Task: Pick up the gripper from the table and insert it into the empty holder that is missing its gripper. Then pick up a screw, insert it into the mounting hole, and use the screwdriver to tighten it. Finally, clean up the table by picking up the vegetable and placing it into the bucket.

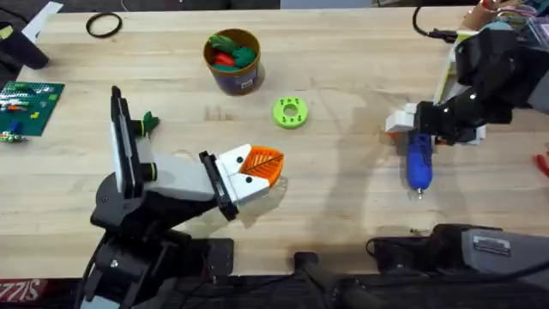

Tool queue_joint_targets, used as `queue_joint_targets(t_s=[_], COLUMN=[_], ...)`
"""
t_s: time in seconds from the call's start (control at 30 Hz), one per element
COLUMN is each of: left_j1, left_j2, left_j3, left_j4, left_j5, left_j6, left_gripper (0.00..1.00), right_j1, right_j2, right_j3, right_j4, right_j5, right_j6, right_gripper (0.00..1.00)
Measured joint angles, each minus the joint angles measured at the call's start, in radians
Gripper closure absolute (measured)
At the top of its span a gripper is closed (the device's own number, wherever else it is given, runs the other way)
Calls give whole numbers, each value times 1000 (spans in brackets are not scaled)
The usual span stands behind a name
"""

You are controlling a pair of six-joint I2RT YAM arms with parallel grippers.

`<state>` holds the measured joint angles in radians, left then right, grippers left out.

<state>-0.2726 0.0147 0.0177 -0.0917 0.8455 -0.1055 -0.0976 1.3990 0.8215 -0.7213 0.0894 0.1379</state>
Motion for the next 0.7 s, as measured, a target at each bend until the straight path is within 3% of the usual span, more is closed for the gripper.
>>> queue_joint_targets(t_s=[0.23,0.37,0.43,0.53,0.6,0.63,0.7], left_j1=[0,0,0,0,0,0,0], left_j2=[0,0,0,0,0,0,0], left_j3=[0,0,0,0,0,0,0], left_j4=[0,0,0,0,0,0,0], left_j5=[0,0,0,0,0,0,0], left_j6=[0,0,0,0,0,0,0], left_gripper=[988,988,988,988,988,988,988], right_j1=[-23,-22,-22,-23,-23,-24,-23], right_j2=[62,62,62,63,63,63,63], right_j3=[0,0,0,0,0,0,0], right_j4=[22,24,24,25,26,24,23], right_j5=[-4,-7,-7,-3,1,1,0], right_j6=[-3,-4,-11,-15,-15,-12,-11], right_gripper=[37,143,274,602,871,953,974])
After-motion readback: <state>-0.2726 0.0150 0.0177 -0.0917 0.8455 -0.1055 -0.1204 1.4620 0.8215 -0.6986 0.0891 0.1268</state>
